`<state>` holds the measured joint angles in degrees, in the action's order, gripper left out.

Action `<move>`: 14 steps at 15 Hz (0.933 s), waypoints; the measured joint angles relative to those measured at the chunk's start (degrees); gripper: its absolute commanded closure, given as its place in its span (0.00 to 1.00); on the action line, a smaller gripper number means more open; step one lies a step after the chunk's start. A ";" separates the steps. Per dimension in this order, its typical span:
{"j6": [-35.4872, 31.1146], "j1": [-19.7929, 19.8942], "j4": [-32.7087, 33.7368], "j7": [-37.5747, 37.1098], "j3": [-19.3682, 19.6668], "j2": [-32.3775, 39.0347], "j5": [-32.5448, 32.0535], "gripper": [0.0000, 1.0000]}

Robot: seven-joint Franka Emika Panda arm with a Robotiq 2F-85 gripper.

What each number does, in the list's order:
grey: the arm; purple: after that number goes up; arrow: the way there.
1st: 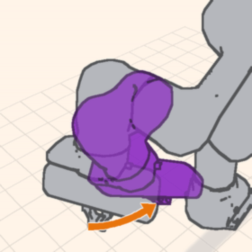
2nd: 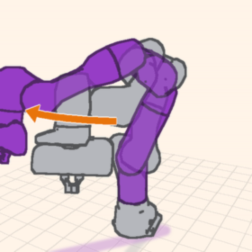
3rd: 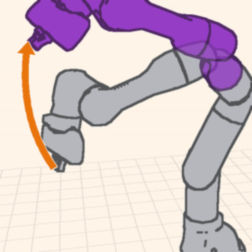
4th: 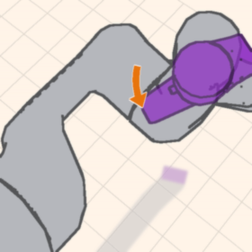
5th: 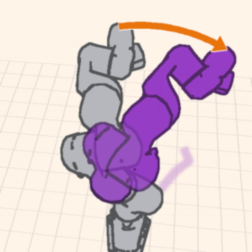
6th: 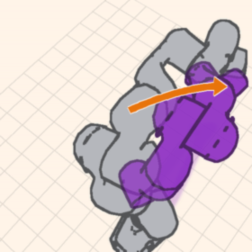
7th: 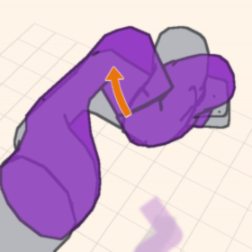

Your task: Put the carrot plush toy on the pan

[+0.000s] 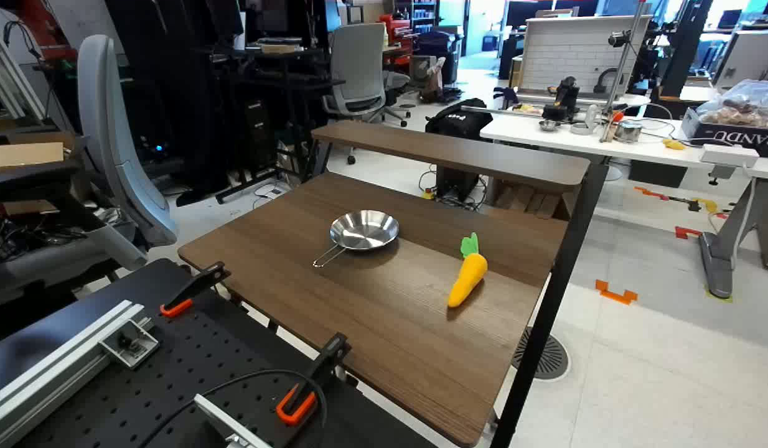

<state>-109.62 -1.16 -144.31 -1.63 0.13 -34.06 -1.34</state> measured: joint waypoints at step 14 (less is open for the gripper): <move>-1.57 0.07 -1.28 -0.24 -0.03 1.53 -0.40 0.00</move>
<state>-111.19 -1.09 -145.58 -1.87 0.10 -32.53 -1.74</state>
